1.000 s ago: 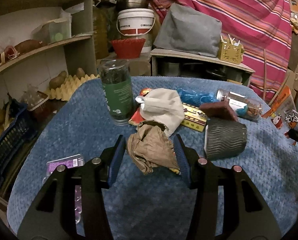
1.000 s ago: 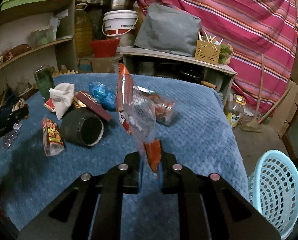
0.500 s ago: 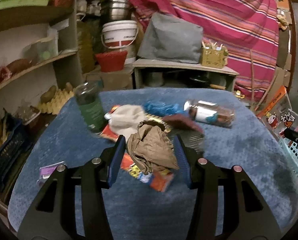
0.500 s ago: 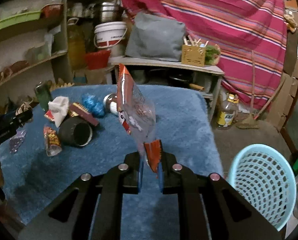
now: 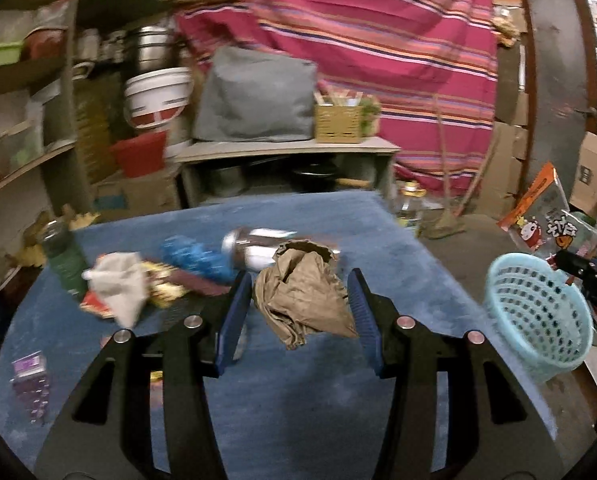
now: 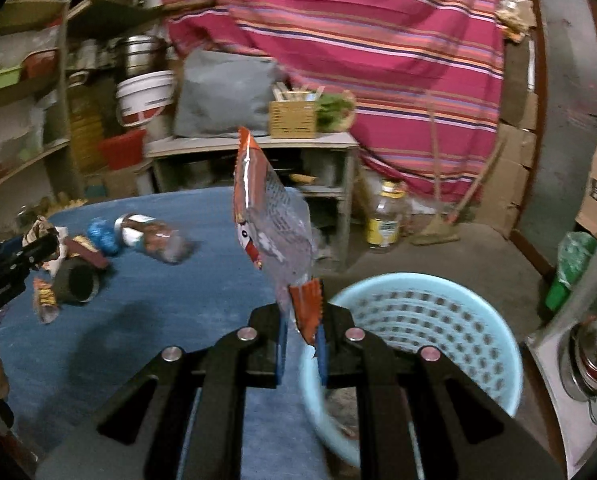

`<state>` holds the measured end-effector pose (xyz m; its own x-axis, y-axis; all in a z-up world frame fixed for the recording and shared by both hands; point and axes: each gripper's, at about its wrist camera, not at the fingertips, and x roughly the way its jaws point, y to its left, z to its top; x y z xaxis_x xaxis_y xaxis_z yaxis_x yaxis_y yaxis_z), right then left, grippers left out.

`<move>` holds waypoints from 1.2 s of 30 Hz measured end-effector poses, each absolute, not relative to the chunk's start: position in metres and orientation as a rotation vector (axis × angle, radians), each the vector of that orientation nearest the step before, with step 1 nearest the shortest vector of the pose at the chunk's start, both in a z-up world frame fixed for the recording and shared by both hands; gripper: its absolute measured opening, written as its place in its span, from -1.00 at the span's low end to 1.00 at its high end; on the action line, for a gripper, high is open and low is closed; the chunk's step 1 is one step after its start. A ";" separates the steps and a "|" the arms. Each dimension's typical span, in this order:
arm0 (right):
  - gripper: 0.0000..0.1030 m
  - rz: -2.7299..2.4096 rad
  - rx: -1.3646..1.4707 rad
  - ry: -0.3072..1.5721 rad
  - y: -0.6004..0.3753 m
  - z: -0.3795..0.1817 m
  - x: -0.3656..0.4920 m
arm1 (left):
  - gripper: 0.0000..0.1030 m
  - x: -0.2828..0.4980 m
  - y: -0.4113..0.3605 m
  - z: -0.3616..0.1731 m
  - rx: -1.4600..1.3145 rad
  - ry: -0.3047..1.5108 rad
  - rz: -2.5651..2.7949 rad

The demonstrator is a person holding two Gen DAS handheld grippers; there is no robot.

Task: Collect trash
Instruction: 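Carry both items over the blue basket and open the left tool to drop the paper, then open the right tool over the basket to drop the plastic bag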

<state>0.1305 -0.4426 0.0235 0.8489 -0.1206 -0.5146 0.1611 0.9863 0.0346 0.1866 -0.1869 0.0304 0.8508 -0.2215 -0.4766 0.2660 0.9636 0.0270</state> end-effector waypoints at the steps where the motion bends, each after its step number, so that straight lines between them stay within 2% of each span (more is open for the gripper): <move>1: -0.77 -0.169 0.088 0.541 -0.455 0.022 0.127 | -0.05 0.185 -0.196 0.030 0.096 0.488 -0.270; 16: -0.77 -0.348 0.176 0.612 -0.562 -0.004 0.095 | -0.05 0.175 -0.346 0.003 0.165 0.508 -0.468; 29: -0.77 -0.387 0.256 0.649 -0.598 -0.024 0.088 | -0.02 0.168 -0.416 -0.009 0.179 0.539 -0.578; 31: -0.77 -0.389 0.263 0.653 -0.600 -0.025 0.088 | 0.02 0.169 -0.422 -0.009 0.186 0.544 -0.600; 36: -0.77 -0.393 0.270 0.669 -0.600 -0.029 0.090 | 0.44 0.174 -0.419 -0.003 0.173 0.535 -0.583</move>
<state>0.0901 -0.6004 -0.0295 0.7155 -0.2647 -0.6465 0.4355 0.8926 0.1165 0.1736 -0.4192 -0.0034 0.7032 -0.4779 -0.5264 0.5654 0.8248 0.0065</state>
